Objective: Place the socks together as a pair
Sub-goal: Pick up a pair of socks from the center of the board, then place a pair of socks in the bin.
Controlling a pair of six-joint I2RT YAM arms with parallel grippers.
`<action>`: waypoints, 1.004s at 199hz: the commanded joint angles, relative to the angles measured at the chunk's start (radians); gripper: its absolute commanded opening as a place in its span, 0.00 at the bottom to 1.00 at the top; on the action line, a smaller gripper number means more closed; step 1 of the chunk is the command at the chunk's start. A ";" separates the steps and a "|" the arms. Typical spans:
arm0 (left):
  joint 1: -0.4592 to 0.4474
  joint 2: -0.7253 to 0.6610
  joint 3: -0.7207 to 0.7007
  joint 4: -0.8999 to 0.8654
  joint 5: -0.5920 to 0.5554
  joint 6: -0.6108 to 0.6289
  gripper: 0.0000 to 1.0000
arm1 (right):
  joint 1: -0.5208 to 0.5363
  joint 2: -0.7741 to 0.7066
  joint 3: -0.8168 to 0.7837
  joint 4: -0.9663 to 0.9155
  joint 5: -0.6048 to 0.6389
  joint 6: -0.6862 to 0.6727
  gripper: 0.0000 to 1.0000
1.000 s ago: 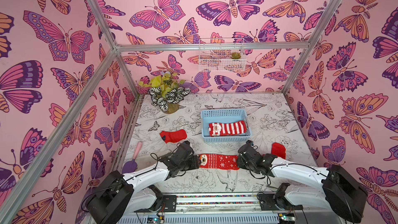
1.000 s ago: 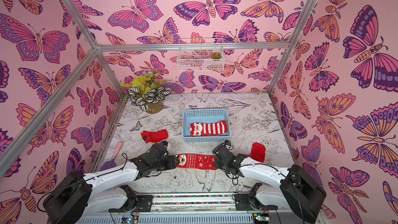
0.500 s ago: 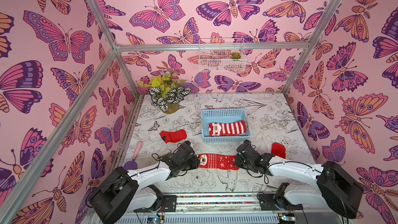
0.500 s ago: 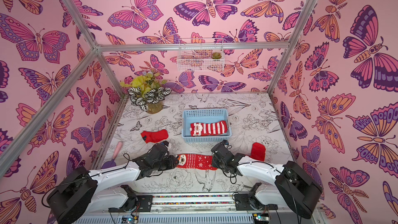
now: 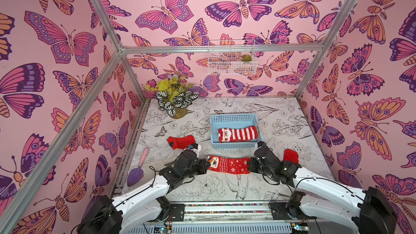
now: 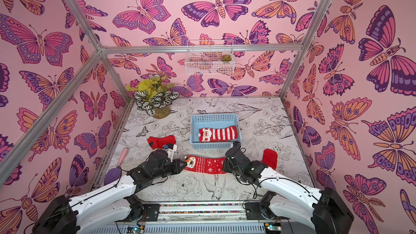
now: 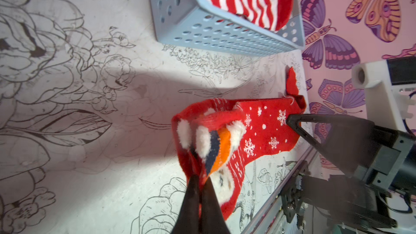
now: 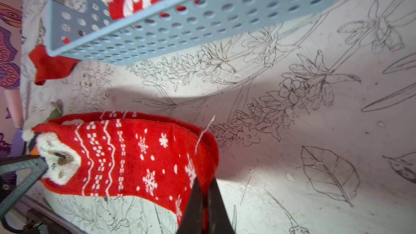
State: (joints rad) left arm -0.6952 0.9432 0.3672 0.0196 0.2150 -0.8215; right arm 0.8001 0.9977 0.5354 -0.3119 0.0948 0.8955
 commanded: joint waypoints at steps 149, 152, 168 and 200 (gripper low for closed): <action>0.087 0.599 0.679 -0.155 -0.114 0.416 0.00 | -0.335 0.350 0.576 -0.130 0.137 -0.421 0.00; 0.089 0.612 0.686 -0.155 -0.114 0.422 0.00 | -0.338 0.363 0.580 -0.125 0.134 -0.422 0.00; 0.100 0.678 0.729 -0.160 -0.120 0.453 0.00 | -0.349 0.435 0.608 -0.115 0.120 -0.425 0.00; 0.110 0.768 0.795 -0.162 -0.119 0.481 0.00 | -0.360 0.540 0.659 -0.112 0.159 -0.446 0.00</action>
State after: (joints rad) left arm -0.5930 1.6680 1.1095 -0.1188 0.1081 -0.4004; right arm 0.4557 1.4937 1.1416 -0.4446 0.2401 0.4847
